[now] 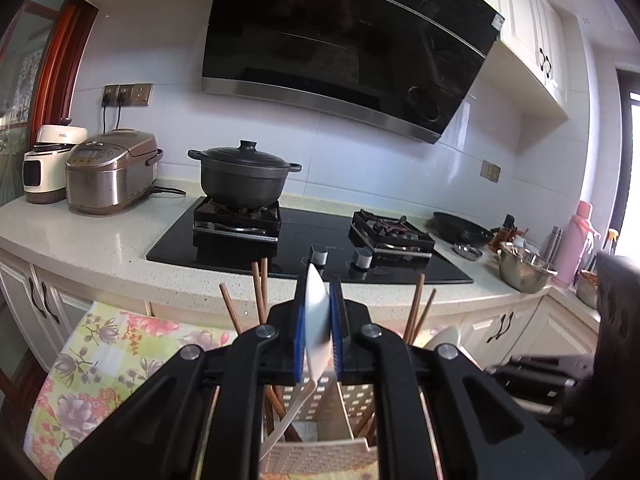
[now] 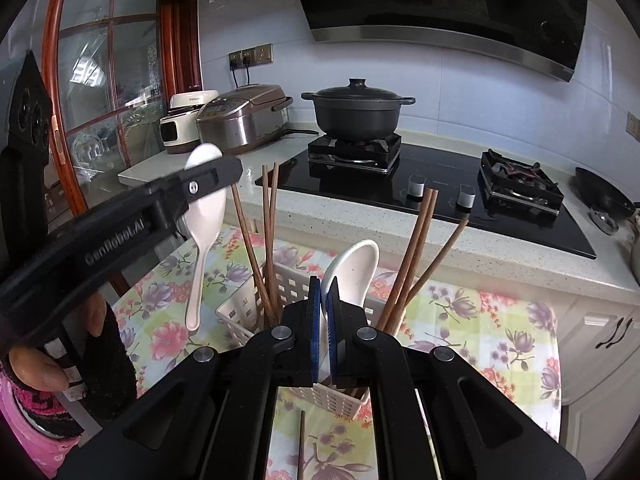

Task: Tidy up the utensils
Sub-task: 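Open both grippers to release the spoons into the caddy and withdraw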

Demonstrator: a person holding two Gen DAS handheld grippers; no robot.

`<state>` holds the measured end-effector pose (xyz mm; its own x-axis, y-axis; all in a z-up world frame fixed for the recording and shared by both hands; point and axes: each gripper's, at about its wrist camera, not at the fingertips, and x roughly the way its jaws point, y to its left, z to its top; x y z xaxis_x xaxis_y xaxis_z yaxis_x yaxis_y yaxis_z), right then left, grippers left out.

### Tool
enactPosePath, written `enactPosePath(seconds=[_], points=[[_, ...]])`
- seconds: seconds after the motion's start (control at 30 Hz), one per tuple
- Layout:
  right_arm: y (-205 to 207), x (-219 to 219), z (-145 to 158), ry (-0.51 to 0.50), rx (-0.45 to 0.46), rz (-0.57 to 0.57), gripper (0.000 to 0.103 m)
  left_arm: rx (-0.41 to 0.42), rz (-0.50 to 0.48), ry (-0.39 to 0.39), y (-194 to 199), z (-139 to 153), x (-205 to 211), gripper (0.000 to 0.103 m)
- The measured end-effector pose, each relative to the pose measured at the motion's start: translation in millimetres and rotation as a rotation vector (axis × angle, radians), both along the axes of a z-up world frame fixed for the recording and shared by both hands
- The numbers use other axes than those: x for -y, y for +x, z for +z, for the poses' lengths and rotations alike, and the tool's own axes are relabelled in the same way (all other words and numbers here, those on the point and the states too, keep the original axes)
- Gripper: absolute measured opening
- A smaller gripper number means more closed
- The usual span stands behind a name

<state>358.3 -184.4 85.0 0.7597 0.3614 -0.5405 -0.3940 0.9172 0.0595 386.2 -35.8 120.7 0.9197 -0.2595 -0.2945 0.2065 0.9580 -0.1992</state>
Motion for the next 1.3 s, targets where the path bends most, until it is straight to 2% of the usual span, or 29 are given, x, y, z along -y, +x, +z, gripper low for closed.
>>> enactPosePath(seconds=[0.27,0.47,0.7,0.87,1.3], points=[[13,0,-21,-0.002,-0.059,0.032,0.005,0.013,-0.006,-0.012,19,-1,8,0.01],[11,7,-27,-0.016,-0.054,0.035,0.005,0.007,-0.01,-0.049,31,-5,12,0.01],[10,16,-33,0.013,-0.055,0.031,0.005,0.045,-0.028,-0.056,33,3,27,0.01],[12,15,-37,0.007,-0.064,0.034,0.005,0.019,-0.014,-0.088,43,-12,24,0.01],[19,15,-43,0.039,-0.095,0.044,0.006,-0.011,0.012,-0.057,44,-46,10,0.012]])
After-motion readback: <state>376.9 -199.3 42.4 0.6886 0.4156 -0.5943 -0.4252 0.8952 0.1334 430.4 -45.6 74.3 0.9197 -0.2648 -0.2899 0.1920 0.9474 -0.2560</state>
